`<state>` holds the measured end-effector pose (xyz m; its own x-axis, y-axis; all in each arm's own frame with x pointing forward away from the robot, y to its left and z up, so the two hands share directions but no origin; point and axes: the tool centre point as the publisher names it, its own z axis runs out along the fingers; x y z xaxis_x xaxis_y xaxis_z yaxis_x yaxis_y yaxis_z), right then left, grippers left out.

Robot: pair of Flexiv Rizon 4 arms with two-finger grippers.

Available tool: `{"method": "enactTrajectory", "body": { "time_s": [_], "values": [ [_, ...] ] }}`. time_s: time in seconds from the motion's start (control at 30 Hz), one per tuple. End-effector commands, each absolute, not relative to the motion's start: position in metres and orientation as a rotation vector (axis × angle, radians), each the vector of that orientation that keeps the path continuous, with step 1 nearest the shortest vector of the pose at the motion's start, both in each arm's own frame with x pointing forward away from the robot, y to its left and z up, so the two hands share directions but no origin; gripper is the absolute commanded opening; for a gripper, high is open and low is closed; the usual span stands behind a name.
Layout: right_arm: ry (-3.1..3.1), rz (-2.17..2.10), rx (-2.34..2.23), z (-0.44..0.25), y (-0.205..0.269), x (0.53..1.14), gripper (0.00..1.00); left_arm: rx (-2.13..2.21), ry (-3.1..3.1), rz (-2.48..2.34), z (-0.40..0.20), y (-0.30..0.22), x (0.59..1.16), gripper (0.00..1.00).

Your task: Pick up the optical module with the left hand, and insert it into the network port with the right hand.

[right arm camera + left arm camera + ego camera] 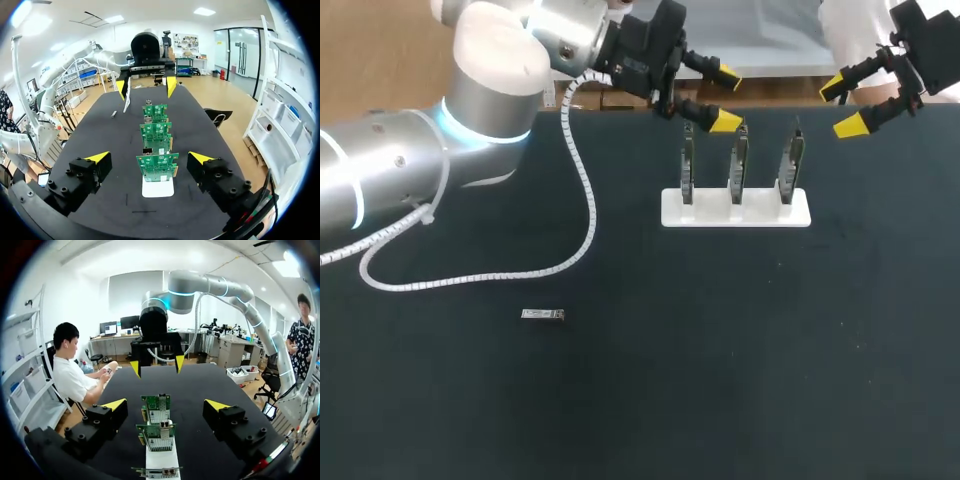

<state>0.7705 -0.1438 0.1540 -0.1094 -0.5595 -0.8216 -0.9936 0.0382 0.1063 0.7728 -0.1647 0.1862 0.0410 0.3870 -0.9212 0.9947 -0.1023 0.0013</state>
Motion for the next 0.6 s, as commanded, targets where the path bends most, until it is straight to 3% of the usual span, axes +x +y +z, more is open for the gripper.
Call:
{"method": "enactTrajectory", "body": {
  "time_s": [0.03, 0.33, 0.6],
  "values": [
    [1.731, 0.941, -1.573, 0.154, -0.144, 0.768, 1.0, 1.582, 1.41, -1.007, 0.2, -0.151, 0.766, 1.0],
    [1.731, 0.941, -1.573, 0.154, -0.144, 0.768, 1.0, 1.637, 1.472, -0.642, 0.263, -0.083, 0.742, 1.0],
    [1.731, 0.941, -1.573, 0.154, -0.144, 0.768, 1.0, 1.811, 1.781, -0.232, 0.272, -0.021, 0.713, 1.0]
  ]
}}
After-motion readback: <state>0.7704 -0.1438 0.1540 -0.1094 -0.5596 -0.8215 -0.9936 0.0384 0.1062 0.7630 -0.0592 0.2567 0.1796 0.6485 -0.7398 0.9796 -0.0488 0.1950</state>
